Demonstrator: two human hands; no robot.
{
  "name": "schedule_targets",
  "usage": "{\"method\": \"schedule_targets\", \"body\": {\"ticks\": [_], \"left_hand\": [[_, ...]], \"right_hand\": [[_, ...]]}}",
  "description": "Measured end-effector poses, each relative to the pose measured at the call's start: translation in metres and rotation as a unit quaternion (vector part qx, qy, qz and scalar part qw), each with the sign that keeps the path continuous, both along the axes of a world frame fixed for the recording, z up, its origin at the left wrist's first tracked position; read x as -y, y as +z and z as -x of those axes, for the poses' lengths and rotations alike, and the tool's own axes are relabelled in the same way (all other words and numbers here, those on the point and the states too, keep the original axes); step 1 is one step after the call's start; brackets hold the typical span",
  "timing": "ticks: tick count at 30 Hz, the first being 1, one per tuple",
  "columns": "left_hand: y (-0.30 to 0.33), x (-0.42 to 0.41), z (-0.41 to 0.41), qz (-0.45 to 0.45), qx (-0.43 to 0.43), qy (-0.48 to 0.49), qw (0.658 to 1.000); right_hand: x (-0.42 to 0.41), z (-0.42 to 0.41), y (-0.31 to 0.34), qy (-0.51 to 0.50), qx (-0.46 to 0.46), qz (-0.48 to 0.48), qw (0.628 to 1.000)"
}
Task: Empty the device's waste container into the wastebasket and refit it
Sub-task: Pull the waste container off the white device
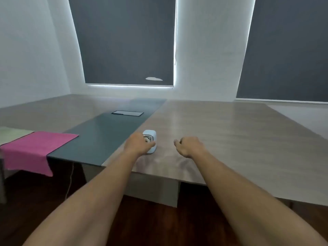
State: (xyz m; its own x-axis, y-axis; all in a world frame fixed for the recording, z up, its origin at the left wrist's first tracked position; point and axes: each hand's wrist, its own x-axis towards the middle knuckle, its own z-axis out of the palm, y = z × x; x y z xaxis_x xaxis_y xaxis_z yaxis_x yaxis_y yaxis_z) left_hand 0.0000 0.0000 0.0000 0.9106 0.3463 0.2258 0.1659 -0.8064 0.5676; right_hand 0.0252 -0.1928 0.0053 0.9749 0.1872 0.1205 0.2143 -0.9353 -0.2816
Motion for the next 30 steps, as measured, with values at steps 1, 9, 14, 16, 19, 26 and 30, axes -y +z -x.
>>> {"method": "schedule_targets", "body": {"ticks": [1, 9, 14, 16, 19, 26, 30], "left_hand": [[-0.005, 0.0, -0.004, 0.018, 0.001, 0.01, 1.0], [-0.033, 0.0, -0.037, 0.125, 0.074, 0.077, 0.986], [-0.04, -0.004, -0.051, 0.16, 0.056, 0.083, 0.982], [-0.038, -0.007, -0.052, 0.188, 0.045, 0.088, 0.977], [-0.036, -0.013, -0.046, 0.331, 0.049, 0.064, 0.94], [-0.037, -0.02, -0.028, 0.514, 0.057, -0.022, 0.856], [-0.037, -0.02, -0.022, 0.535, 0.044, -0.066, 0.841]], "right_hand": [[-0.003, -0.003, -0.002, 0.003, -0.002, 0.007, 1.0], [-0.011, -0.039, -0.018, 0.033, 0.033, -0.075, 0.996], [-0.017, -0.055, -0.025, 0.048, 0.015, -0.119, 0.992], [-0.02, -0.057, -0.025, 0.046, -0.016, -0.147, 0.988], [-0.026, -0.057, -0.025, 0.028, -0.113, -0.251, 0.961], [-0.029, -0.042, -0.022, 0.027, -0.362, -0.473, 0.803], [-0.034, -0.041, -0.025, 0.069, -0.352, -0.493, 0.793]]}}
